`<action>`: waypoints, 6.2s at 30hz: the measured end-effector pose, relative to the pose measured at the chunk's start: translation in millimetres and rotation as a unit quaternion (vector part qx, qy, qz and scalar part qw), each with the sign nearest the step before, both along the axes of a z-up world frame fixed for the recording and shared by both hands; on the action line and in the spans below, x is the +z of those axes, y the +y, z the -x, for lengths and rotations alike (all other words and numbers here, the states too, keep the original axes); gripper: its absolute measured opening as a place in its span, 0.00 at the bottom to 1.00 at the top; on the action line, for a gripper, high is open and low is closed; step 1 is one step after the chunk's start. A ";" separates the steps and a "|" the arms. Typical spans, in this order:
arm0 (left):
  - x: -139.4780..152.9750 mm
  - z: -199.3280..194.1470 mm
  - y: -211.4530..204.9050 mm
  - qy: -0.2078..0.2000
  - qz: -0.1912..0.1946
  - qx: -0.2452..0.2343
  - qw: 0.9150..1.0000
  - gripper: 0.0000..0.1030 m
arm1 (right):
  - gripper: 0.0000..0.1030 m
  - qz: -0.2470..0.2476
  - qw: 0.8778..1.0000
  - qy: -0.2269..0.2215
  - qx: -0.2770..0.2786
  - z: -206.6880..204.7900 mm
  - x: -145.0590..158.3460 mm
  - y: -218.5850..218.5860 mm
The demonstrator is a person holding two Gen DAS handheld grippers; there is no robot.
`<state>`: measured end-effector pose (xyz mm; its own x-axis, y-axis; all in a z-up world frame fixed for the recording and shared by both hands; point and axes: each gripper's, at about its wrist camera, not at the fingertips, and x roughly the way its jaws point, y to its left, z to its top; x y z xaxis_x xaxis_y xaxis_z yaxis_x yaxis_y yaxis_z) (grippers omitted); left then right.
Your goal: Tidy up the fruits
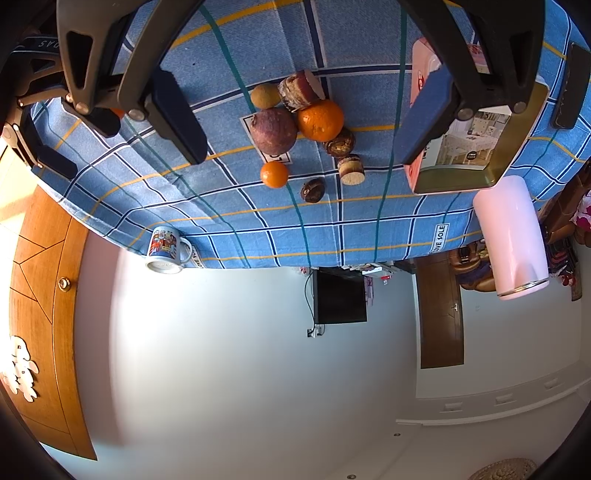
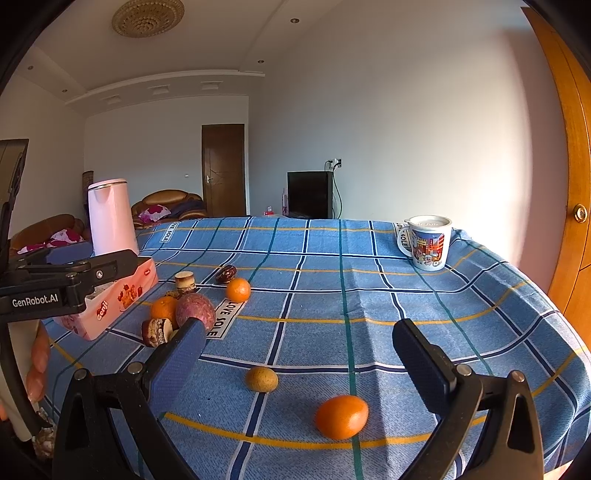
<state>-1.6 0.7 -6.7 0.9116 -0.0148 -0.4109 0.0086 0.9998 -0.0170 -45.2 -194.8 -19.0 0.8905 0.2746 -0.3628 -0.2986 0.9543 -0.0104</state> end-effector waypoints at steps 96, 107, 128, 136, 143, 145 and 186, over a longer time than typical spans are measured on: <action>-5.8 -24.9 106.3 0.041 0.050 0.025 0.998 0.28 | 0.40 -0.048 0.981 0.021 0.186 -44.2 28.9 80.5; -22.9 -27.5 176.3 0.052 0.074 0.090 0.992 0.28 | 0.40 -0.007 0.966 0.043 0.254 -69.2 38.2 185.8; -42.8 -38.8 223.7 0.075 0.091 0.131 0.984 0.28 | 0.41 0.071 0.948 0.109 0.292 -97.0 -9.0 295.8; -49.9 -41.1 227.3 0.085 0.091 0.136 0.983 0.28 | 0.41 0.090 0.944 0.121 0.295 -96.1 -18.4 306.8; -46.3 -33.4 226.5 0.074 0.093 0.144 0.982 0.61 | 0.45 0.092 0.940 0.139 0.298 -97.3 -26.3 313.4; -42.7 -26.7 226.0 0.062 0.096 0.153 0.982 0.76 | 0.55 0.080 0.943 0.134 0.293 -95.9 -23.0 308.5; -58.2 -23.3 67.0 0.088 0.034 0.023 0.995 0.97 | 0.28 0.038 0.947 0.221 0.228 -86.5 -46.6 119.0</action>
<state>21.7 67.7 -64.9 0.8258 -0.0086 -0.5639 -0.0456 0.9956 -0.0820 41.4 -75.9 -65.6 0.4417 0.5522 -0.7070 -0.6709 0.7265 0.1483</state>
